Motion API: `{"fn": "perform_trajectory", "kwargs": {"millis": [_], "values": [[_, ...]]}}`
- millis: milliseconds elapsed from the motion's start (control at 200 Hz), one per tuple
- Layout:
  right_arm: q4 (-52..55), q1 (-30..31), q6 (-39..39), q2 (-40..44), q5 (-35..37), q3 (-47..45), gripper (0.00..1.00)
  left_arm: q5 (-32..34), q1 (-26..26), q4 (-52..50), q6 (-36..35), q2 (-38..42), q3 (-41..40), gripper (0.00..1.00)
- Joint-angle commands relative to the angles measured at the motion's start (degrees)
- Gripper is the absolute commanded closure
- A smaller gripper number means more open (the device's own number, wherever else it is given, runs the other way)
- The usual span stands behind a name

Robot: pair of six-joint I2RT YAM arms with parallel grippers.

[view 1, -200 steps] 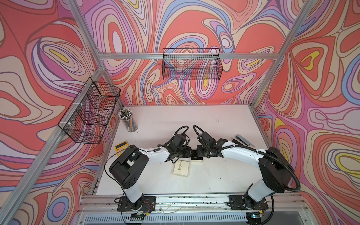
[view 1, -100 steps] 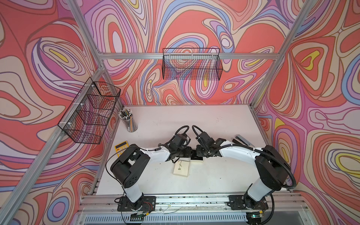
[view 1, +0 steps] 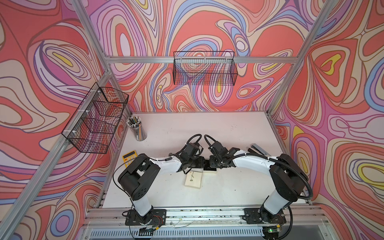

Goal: Take the rings out of the lift-off lid box
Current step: Take out the ring from the jewelry box.

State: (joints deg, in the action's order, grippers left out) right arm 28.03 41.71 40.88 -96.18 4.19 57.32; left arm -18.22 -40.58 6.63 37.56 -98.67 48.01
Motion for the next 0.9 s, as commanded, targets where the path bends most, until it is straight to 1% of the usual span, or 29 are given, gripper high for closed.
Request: {"fn": "perform_trajectory", "kwargs": {"millis": [0,150,210,300,356,601,891], "values": [[1.0,0.4,-0.1,-0.7,1.1,1.2,0.89,-0.5,-0.2,-0.3,0.5,-0.9,0.7,0.57],[1.1,0.4,0.1,-0.4,0.8,1.5,0.92,-0.6,-0.3,-0.4,0.7,-1.3,0.8,0.57],[1.1,0.4,0.0,0.1,0.8,1.5,0.95,-0.7,-0.3,-0.3,0.8,-1.4,0.7,0.57],[1.0,0.3,0.1,0.7,1.1,1.3,0.96,-1.0,-0.2,0.0,1.2,-1.9,0.7,0.57],[1.2,0.4,0.3,1.1,1.3,1.3,1.0,-1.4,-0.3,0.1,1.3,-2.2,0.8,0.58],[-0.3,0.4,1.2,2.3,0.8,0.1,1.0,-2.0,-0.4,0.7,2.1,-3.3,0.7,0.59],[-1.1,0.4,2.3,4.9,1.3,-0.9,1.0,-1.1,-0.6,-2.6,2.2,-4.9,2.4,0.59]]}}
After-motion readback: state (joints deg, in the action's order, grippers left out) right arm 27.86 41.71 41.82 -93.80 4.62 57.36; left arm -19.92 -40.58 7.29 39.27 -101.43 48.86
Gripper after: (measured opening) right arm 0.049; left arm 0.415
